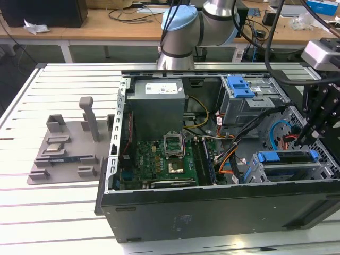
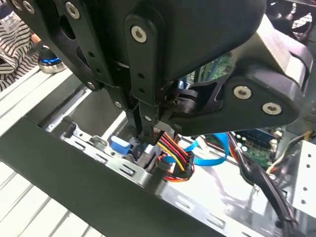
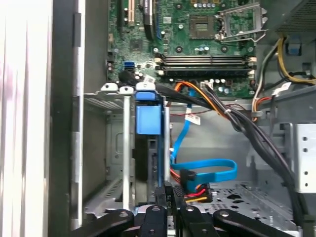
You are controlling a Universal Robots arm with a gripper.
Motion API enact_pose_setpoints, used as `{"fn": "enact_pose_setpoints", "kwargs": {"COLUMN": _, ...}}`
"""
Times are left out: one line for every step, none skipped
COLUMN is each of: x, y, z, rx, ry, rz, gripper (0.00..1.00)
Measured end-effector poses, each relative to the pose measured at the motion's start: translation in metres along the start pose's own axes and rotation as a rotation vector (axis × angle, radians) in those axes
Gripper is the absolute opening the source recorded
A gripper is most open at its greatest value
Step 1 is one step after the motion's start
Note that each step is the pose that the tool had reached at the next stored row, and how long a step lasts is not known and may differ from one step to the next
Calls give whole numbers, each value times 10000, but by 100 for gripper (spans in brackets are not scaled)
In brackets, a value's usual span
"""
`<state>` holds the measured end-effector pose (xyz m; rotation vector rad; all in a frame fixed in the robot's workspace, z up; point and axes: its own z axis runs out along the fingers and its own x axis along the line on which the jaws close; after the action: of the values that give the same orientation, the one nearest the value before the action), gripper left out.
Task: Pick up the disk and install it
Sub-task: 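Insert the first disk wire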
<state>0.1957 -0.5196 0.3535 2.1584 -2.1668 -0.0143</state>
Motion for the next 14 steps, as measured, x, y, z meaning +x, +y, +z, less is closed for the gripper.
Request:
{"fn": "enact_pose_setpoints", "kwargs": {"x": 16, "y": 7, "z": 15, "rx": 0, "ry": 14, "rz": 1, "gripper": 17}}
{"fn": "enact_pose_setpoints", "kwargs": {"x": 23, "y": 9, "z": 27, "rx": 0, "ry": 21, "rz": 1, "gripper": 17}}
{"fn": "enact_pose_setpoints", "kwargs": {"x": 28, "y": 9, "z": 42, "rx": 0, "ry": 28, "rz": 1, "gripper": 17}}
{"fn": "enact_pose_setpoints", "kwargs": {"x": 29, "y": 11, "z": 63, "rx": 0, "ry": 32, "rz": 1, "gripper": 17}}
{"fn": "enact_pose_setpoints", "kwargs": {"x": 29, "y": 14, "z": 74, "rx": 0, "ry": 34, "rz": 2, "gripper": 17}}
{"fn": "enact_pose_setpoints", "kwargs": {"x": 29, "y": 20, "z": 85, "rx": 0, "ry": 47, "rz": 4, "gripper": 17}}
{"fn": "enact_pose_setpoints", "kwargs": {"x": 30, "y": 23, "z": 91, "rx": 0, "ry": 55, "rz": 4, "gripper": 17}}
{"fn": "enact_pose_setpoints", "kwargs": {"x": 35, "y": 29, "z": 99, "rx": 0, "ry": 67, "rz": 4, "gripper": 17}}
{"fn": "enact_pose_setpoints", "kwargs": {"x": 40, "y": 32, "z": 104, "rx": 0, "ry": 84, "rz": 5, "gripper": 17}}
{"fn": "enact_pose_setpoints", "kwargs": {"x": 43, "y": 33, "z": 109, "rx": 1, "ry": 94, "rz": 5, "gripper": 17}}
{"fn": "enact_pose_setpoints", "kwargs": {"x": 50, "y": 37, "z": 117, "rx": 1, "ry": 109, "rz": 7, "gripper": 17}}
{"fn": "enact_pose_setpoints", "kwargs": {"x": 54, "y": 39, "z": 125, "rx": 0, "ry": 126, "rz": 7, "gripper": 17}}
{"fn": "enact_pose_setpoints", "kwargs": {"x": 54, "y": 40, "z": 131, "rx": 1, "ry": 130, "rz": 7, "gripper": 17}}
{"fn": "enact_pose_setpoints", "kwargs": {"x": 54, "y": 41, "z": 138, "rx": -1, "ry": 130, "rz": 8, "gripper": 17}}
